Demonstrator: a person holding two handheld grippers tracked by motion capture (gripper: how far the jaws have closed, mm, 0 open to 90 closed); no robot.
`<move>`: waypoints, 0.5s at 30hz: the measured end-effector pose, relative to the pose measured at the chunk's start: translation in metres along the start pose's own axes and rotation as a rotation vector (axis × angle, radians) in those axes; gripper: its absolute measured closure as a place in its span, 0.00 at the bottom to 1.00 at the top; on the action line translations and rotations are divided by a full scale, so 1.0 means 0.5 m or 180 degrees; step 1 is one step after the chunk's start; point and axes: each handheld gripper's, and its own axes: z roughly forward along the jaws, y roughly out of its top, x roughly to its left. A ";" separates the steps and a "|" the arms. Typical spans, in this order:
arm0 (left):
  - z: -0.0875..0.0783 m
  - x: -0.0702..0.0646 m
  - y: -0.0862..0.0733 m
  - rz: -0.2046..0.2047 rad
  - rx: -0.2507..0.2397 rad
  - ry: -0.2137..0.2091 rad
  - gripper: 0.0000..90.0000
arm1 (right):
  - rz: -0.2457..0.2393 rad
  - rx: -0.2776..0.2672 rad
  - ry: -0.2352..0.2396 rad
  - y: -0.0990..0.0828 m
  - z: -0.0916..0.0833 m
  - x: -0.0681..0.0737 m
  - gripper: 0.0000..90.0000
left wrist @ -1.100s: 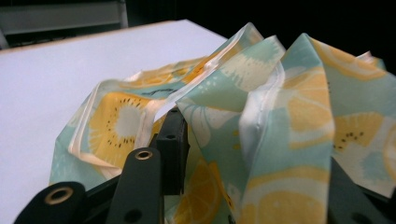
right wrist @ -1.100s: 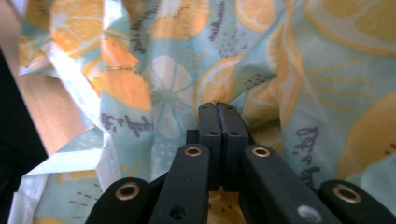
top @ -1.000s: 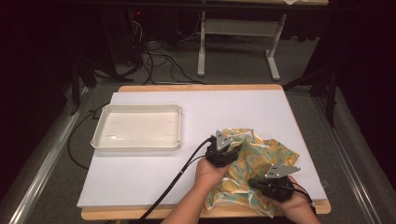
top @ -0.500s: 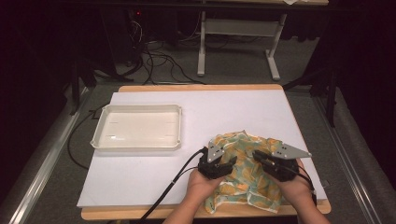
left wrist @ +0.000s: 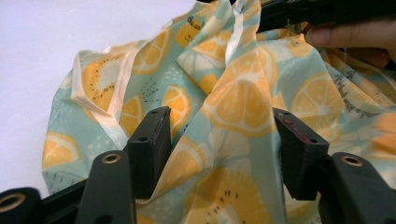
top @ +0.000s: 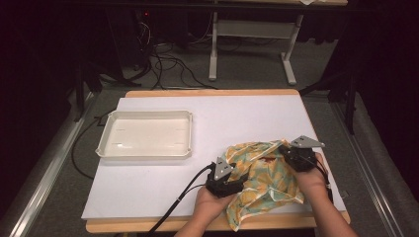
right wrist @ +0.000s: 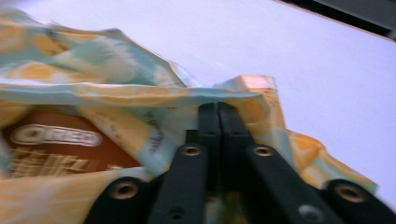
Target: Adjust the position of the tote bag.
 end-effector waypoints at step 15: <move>-0.028 -0.009 0.035 -0.0051 -0.0245 -0.0004 0.46 | -0.0387 -0.0109 0.1043 -0.013 -0.041 0.134 1.00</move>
